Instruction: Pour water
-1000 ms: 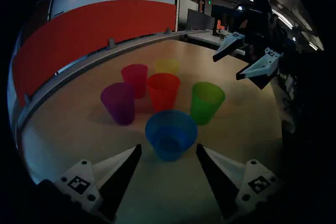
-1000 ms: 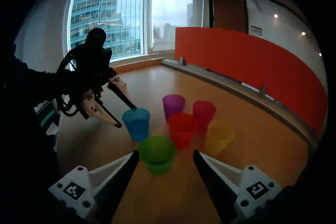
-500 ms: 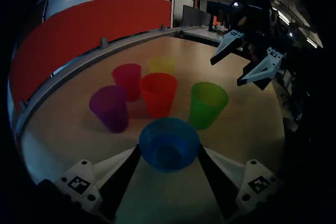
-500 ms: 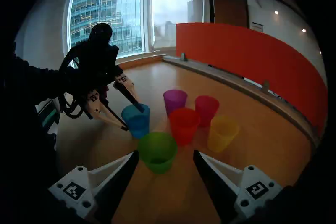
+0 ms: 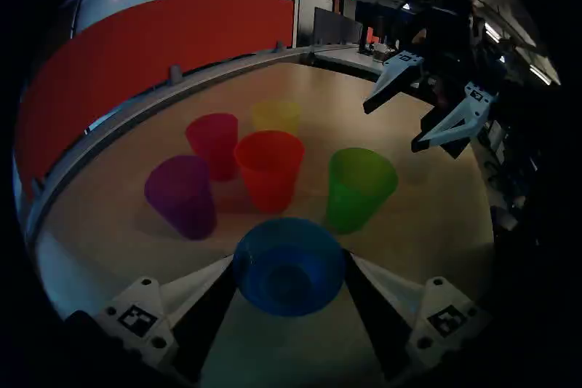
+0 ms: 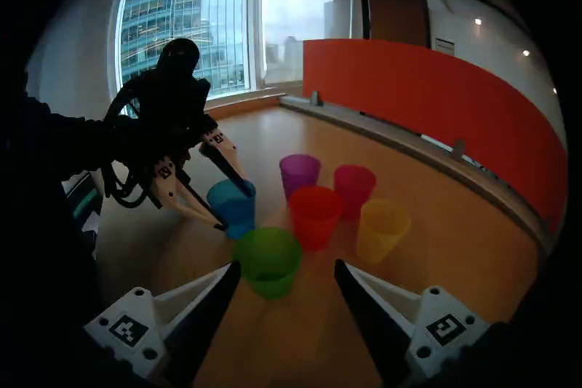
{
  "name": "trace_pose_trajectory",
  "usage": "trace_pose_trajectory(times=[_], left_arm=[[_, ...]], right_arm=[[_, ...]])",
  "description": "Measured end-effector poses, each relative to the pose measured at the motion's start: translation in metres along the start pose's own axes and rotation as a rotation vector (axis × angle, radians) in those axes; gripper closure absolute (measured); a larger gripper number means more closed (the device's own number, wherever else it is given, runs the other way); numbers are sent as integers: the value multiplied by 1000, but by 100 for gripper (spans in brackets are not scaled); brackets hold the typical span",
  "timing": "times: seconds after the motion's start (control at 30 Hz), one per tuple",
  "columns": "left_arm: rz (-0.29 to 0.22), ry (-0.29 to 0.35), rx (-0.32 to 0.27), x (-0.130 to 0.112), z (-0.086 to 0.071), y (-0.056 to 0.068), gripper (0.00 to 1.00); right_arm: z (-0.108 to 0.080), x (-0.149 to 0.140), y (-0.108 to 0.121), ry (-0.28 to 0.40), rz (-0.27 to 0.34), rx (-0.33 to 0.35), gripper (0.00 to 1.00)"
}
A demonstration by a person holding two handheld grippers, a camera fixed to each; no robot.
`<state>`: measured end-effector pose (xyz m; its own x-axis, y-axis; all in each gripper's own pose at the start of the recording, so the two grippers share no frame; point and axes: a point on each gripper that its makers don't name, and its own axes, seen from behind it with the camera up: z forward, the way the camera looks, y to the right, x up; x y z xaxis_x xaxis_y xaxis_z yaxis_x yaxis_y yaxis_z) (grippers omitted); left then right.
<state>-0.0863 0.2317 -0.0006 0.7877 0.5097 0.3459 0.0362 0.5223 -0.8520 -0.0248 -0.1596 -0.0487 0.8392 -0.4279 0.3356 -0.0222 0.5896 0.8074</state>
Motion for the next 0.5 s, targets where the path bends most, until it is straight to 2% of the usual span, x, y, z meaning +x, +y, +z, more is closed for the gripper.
trace_pose_trajectory(times=[0.03, 0.5], left_arm=[[1, 0, 3, 0, 0, -1, 10], [12, 3, 10, 1, -4, -5, 11]], right_arm=[[0, 0, 0, 0, 0, 0, 0], [6, -2, -5, -7, 1, 11, 0]])
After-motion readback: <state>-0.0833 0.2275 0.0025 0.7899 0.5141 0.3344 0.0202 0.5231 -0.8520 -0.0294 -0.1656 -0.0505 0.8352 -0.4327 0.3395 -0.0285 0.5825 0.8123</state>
